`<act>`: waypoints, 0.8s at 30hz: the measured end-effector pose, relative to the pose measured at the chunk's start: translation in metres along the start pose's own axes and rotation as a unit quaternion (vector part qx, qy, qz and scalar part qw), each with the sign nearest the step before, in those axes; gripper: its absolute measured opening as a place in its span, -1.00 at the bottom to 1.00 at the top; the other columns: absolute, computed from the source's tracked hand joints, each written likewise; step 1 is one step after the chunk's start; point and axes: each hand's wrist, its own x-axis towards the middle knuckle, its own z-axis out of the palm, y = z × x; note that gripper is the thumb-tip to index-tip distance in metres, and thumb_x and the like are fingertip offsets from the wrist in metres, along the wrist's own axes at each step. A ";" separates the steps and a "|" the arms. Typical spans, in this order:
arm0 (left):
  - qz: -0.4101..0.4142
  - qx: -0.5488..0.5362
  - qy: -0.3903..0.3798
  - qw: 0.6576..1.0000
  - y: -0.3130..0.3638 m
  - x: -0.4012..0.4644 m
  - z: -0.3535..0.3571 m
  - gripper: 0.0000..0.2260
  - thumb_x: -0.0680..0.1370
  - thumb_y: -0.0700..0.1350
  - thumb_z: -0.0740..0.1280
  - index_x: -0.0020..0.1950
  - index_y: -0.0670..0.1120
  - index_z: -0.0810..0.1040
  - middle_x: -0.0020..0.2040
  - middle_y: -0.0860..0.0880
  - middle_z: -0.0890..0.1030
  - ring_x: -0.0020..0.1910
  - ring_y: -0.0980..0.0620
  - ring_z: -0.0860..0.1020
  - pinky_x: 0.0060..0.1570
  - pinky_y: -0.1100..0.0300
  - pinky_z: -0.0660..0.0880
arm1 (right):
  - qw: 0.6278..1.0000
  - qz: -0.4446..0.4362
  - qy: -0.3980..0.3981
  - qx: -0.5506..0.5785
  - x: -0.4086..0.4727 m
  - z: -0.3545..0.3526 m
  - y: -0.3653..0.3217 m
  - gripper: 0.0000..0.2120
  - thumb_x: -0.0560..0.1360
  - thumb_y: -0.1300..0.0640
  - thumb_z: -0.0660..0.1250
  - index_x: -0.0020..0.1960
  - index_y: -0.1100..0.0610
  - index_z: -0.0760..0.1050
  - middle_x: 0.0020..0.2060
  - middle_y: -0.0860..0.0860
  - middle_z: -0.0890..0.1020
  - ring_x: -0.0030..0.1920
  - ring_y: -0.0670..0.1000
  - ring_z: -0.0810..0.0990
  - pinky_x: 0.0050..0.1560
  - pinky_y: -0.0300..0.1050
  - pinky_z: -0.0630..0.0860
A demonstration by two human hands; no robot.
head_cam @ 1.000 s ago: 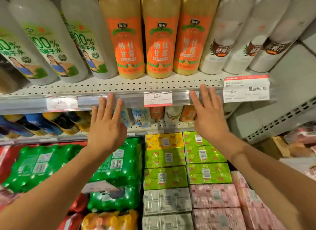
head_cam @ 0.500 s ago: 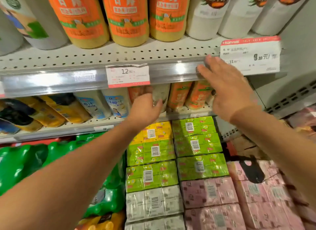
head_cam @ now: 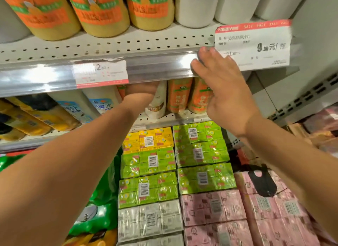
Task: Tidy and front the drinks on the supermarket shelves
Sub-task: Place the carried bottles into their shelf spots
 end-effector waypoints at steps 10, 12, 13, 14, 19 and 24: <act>0.217 -0.083 0.042 0.972 -0.016 -0.035 0.005 -0.72 0.43 -0.18 0.51 0.11 -0.06 0.58 0.03 -0.01 0.67 0.05 0.06 0.63 0.18 0.00 0.52 | 1.000 0.024 -0.007 0.006 -0.003 -0.006 -0.011 -0.25 0.29 0.37 0.07 0.50 0.21 0.29 0.53 0.13 0.22 0.55 0.09 0.08 0.52 -0.06 -0.16; 0.242 0.010 0.061 0.968 -0.019 -0.039 0.003 -0.75 0.45 -0.08 0.49 0.09 -0.09 0.62 0.01 -0.01 0.66 0.04 0.04 0.61 0.12 0.01 0.52 | 0.998 0.044 -0.033 0.001 -0.001 -0.008 -0.014 -0.21 0.30 0.42 0.13 0.53 0.16 0.23 0.56 0.08 0.15 0.57 0.05 -0.01 0.50 -0.13 -0.26; 0.249 0.055 0.071 0.964 -0.023 -0.040 0.000 -0.76 0.46 -0.03 0.47 0.05 -0.11 0.63 -0.03 -0.02 0.66 -0.01 0.03 0.60 0.06 0.01 0.52 | 0.998 0.055 -0.043 -0.001 -0.001 -0.008 -0.017 -0.19 0.31 0.45 0.15 0.55 0.14 0.20 0.57 0.06 0.11 0.58 0.05 -0.05 0.49 -0.14 -0.31; 0.255 0.088 0.082 0.960 -0.027 -0.043 -0.004 -0.76 0.46 0.00 0.46 0.02 -0.13 0.63 -0.07 -0.03 0.66 -0.06 0.02 0.59 0.00 0.01 0.52 | 0.997 0.065 -0.045 0.000 -0.002 -0.008 -0.020 -0.18 0.32 0.46 0.16 0.56 0.13 0.17 0.58 0.04 0.08 0.58 0.05 -0.08 0.49 -0.13 -0.32; 0.360 0.107 0.101 0.921 -0.048 -0.073 -0.023 -0.69 0.48 -0.05 0.46 0.18 -0.07 0.53 0.07 0.14 0.49 0.05 0.23 0.42 0.01 0.50 0.29 | 0.985 0.152 -0.035 0.079 -0.053 0.001 -0.052 -0.26 0.43 0.41 0.22 0.56 0.14 0.15 0.58 -0.03 -0.02 0.57 -0.04 -0.11 0.54 -0.19 -0.12; 0.381 0.089 0.085 0.917 -0.031 -0.104 -0.050 -0.70 0.45 -0.02 0.47 0.15 -0.03 0.55 0.02 0.12 0.53 -0.02 0.27 0.41 -0.07 0.59 0.27 | 0.933 0.285 -0.106 0.190 -0.106 0.024 -0.094 -0.29 0.49 0.24 0.36 0.56 0.11 0.14 0.53 -0.01 0.22 0.50 -0.09 0.15 0.26 -0.59 -0.07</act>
